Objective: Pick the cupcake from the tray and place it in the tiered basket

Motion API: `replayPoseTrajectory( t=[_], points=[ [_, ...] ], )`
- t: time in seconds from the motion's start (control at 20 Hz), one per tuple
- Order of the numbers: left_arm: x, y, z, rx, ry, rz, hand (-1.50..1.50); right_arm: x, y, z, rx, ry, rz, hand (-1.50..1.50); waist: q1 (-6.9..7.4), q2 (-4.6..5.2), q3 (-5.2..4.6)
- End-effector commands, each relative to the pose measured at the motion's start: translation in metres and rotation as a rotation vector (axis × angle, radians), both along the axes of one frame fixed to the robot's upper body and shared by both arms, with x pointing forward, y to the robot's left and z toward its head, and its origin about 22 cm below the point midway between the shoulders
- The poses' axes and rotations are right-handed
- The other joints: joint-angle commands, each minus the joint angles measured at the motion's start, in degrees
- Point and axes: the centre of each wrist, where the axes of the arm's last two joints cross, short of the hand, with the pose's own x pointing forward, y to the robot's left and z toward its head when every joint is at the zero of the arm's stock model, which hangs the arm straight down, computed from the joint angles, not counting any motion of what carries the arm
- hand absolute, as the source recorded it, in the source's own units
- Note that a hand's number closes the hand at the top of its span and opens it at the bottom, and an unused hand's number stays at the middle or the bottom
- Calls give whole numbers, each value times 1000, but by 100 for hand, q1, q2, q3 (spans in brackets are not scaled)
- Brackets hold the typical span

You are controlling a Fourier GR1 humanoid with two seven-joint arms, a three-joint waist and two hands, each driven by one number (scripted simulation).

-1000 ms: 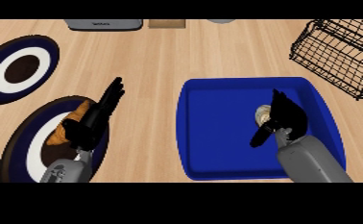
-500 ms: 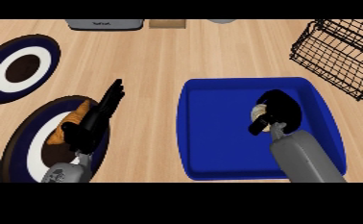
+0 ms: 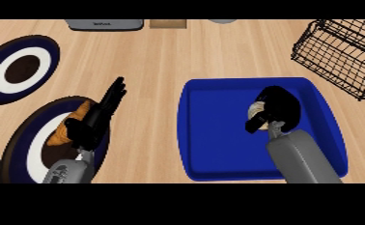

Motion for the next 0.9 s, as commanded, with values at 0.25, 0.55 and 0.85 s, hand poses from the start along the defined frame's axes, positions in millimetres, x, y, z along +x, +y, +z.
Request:
replayPoseTrajectory(
  t=[0.25,0.55,0.85],
  points=[
    [-17,25,-11,-5,20,90,0,-62,-240,37,-195,-17,-173,150,-583,-30,35],
    [-15,20,-7,-11,20,73,0,-97,-328,94,8,-387,-192,150,-416,-49,34],
    [-6,25,-1,6,-4,55,0,-131,-372,160,66,-649,-84,150,-228,-27,6]
  ],
)
